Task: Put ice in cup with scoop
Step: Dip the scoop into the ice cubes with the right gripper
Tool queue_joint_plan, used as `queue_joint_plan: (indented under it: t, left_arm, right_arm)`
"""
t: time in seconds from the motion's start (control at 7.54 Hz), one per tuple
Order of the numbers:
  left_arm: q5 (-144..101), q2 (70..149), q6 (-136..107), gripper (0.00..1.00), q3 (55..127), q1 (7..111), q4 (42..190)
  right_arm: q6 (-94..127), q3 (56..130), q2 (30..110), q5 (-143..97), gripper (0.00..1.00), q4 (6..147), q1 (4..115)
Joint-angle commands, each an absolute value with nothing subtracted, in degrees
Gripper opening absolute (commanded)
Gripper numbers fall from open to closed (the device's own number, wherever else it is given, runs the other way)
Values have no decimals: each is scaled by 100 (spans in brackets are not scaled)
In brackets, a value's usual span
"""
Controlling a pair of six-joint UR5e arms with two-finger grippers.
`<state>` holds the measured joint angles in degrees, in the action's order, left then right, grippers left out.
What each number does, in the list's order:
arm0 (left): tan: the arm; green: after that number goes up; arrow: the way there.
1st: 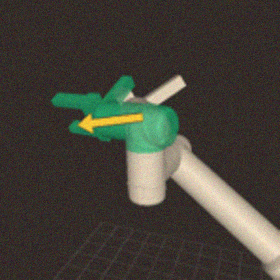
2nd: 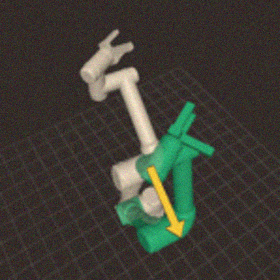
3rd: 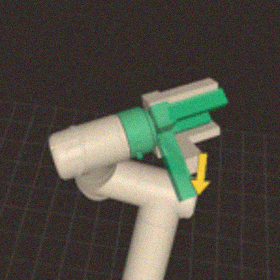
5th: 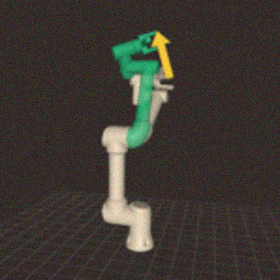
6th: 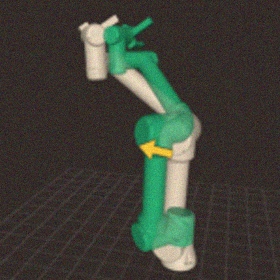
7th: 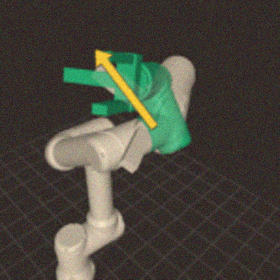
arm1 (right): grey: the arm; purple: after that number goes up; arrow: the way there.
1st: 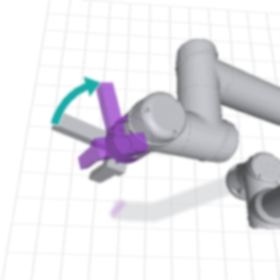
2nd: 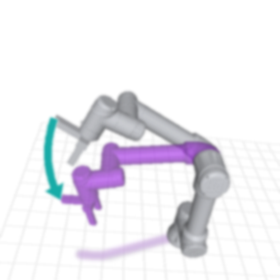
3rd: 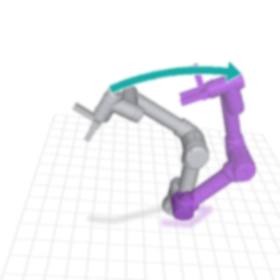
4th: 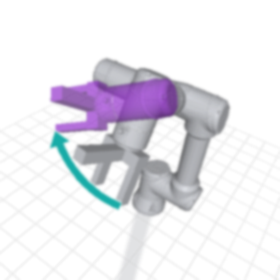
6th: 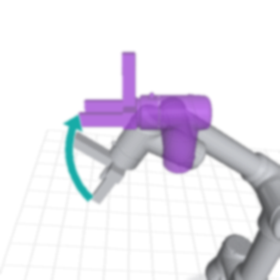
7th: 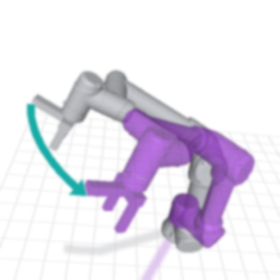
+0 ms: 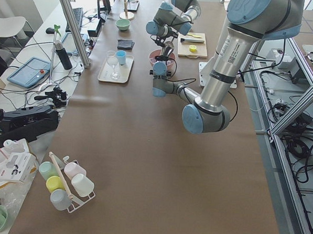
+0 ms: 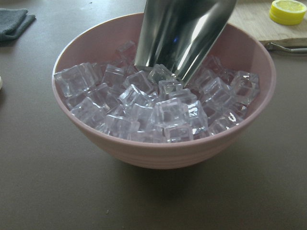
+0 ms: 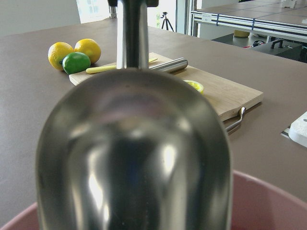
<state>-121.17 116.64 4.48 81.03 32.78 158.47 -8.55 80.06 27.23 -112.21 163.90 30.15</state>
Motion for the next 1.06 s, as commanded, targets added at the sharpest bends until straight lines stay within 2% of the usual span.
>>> queue_joint_plan:
  t: [0.0, 0.13, 0.8, 0.93]
  left_arm:
    - [-12111, 11663, 448, 98, 8104, 3287, 15847]
    - [-12120, 11663, 448, 98, 8104, 3287, 15847]
    - [-12129, 11654, 448, 98, 8104, 3287, 15847]
    - [-12112, 11654, 457, 98, 8104, 3296, 15847]
  right_arm:
    - [-782, 8051, 2821, -11197, 0, 16033, 3015]
    - [-782, 8112, 2891, -11189, 0, 15866, 3006]
    - [-712, 9726, 3847, -10829, 0, 15505, 2874]
    - [-616, 9825, 3989, -10759, 0, 15260, 2865]
